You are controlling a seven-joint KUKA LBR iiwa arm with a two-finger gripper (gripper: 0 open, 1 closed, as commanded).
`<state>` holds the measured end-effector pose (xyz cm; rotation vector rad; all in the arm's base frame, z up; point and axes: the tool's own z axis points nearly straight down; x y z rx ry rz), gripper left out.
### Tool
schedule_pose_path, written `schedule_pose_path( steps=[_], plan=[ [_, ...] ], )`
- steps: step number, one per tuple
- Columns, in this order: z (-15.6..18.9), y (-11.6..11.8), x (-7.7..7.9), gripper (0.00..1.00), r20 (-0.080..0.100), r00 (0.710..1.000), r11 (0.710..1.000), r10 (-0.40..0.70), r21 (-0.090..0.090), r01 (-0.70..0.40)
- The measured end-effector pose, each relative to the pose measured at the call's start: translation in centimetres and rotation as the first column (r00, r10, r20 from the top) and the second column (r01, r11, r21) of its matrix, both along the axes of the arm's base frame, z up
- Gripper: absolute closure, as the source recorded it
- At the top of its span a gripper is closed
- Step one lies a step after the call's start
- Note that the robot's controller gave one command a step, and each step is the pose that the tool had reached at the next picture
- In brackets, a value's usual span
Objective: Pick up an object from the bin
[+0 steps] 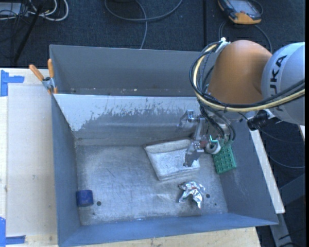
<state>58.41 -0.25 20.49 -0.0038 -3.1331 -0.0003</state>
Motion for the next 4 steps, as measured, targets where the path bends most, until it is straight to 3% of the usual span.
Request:
schedule_pose_path(
  steps=[1, 2, 3, 4],
  plan=[
    [-10.2, -1.0, 1.3, 0.0, 0.004, 0.966, 0.966, -0.257, 0.001, 0.257],
    [-10.1, -0.8, 1.4, 1.0, 0.003, 0.967, 0.967, -0.255, 0.004, 0.255],
    [2.4, 0.2, -1.8, 1.0, 0.016, 0.966, 0.967, -0.256, 0.003, 0.256],
    [1.9, 0.2, -1.9, 0.0, 0.009, 0.967, 0.967, -0.256, 0.0, 0.256]
  ],
)
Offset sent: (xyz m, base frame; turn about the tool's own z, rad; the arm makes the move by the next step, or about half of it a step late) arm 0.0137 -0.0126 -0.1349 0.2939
